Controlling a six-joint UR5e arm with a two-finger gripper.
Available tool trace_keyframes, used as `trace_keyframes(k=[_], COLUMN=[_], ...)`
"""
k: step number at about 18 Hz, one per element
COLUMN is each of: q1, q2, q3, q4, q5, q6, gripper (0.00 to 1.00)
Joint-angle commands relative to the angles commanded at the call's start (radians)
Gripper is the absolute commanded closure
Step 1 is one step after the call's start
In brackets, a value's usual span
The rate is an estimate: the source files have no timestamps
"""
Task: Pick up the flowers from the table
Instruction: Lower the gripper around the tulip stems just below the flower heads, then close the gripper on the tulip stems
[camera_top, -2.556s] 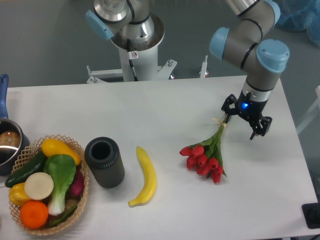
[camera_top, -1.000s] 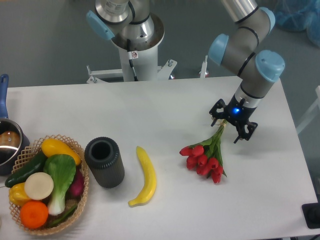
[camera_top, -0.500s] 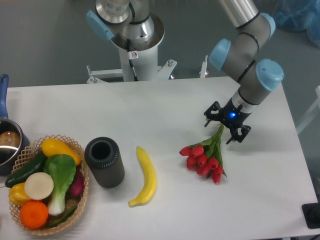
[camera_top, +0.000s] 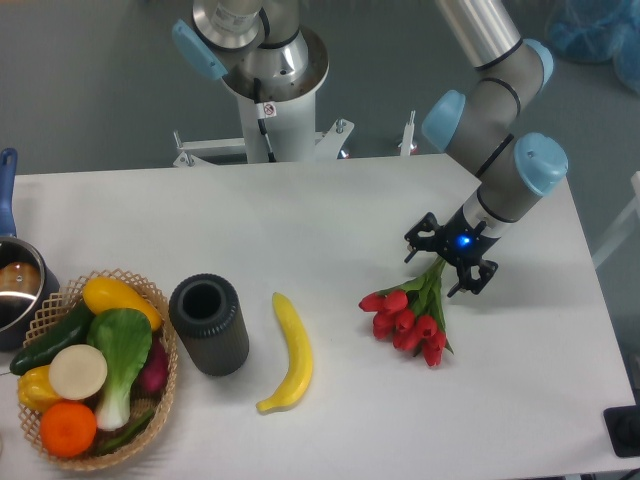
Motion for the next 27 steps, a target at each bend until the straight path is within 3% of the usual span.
trace_keyframes(k=[2, 11, 23, 27], q1=[-0.002, -0.005, -0.002, 0.005], q2=[-0.002, 0.0, 0.008, 0.012], q3=[0.002, -0.005, -0.009, -0.009], q4=[0.0, 0.0, -0.002, -0.002], q5=[-0.002, -0.002, -0.015, -0.015], q6=[0.002, 0.005, 0.002, 0.002], gripper=[0.01, 0.3, 0.53, 0.56])
